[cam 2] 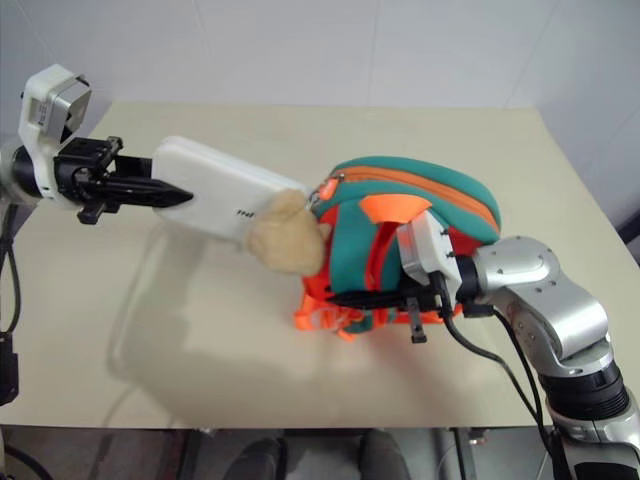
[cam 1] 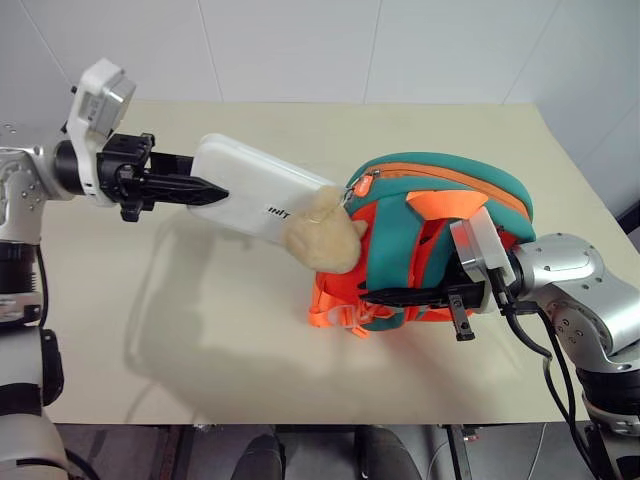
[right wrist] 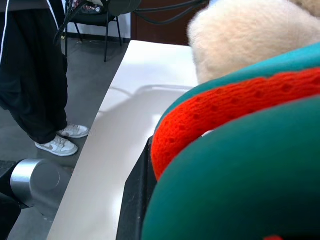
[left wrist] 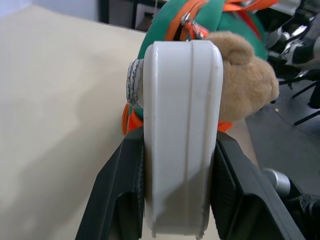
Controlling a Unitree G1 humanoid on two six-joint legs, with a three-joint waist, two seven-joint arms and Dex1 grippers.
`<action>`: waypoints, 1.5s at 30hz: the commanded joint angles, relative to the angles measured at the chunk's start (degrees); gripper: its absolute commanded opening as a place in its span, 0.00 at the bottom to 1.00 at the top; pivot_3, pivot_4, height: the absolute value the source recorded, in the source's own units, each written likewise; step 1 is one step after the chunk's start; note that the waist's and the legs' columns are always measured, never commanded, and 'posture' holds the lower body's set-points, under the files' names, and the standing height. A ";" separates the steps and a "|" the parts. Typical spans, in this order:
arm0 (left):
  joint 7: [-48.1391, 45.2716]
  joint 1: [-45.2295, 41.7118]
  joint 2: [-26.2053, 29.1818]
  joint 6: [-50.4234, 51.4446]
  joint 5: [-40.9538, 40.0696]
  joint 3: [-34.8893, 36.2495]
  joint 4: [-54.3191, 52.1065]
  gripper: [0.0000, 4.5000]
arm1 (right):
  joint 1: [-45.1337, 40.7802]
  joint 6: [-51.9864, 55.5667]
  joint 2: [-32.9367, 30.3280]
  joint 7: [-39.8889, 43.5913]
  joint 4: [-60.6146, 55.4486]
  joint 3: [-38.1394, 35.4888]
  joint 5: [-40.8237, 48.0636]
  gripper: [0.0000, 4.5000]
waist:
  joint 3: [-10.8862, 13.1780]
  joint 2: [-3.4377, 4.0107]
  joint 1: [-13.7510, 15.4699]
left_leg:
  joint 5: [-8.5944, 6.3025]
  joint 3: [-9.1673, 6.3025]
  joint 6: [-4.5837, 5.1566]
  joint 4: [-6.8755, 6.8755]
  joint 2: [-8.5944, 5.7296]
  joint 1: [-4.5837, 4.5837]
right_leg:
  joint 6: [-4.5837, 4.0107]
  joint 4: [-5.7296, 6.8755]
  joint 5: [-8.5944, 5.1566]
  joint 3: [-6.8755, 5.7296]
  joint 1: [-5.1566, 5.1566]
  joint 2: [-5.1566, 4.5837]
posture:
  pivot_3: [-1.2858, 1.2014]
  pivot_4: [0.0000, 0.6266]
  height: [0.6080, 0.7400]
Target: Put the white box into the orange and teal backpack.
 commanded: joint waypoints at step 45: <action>16.69 1.06 -33.28 -9.60 12.44 -10.46 -1.68 0.29 | -1.18 -1.53 2.63 -2.25 -2.18 1.61 -2.99 0.11 | 0.00 0.00 0.01 | 0.02 0.03 -0.03 0.21 -0.04 -0.06 | 0.16 -0.06 0.09 0.06 0.03 -0.01 | 0.52 0.24 1.00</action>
